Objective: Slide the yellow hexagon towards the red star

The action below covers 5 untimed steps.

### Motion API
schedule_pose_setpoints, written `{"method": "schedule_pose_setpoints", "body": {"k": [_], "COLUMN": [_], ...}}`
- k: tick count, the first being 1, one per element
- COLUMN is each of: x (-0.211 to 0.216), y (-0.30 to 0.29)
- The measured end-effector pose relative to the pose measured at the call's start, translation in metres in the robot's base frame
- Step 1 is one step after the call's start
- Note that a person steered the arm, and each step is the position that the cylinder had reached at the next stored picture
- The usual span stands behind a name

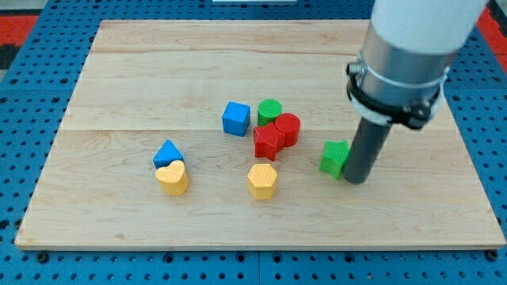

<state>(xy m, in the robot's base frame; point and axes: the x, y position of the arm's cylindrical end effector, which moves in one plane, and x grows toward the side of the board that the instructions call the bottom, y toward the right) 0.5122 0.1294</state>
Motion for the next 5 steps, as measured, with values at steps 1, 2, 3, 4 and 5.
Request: {"method": "schedule_pose_setpoints", "body": {"k": [1, 2, 3, 4, 5], "x": [-0.033, -0.036, 0.018, 0.084, 0.092], "y": [-0.002, -0.002, -0.008, -0.061, -0.17]}}
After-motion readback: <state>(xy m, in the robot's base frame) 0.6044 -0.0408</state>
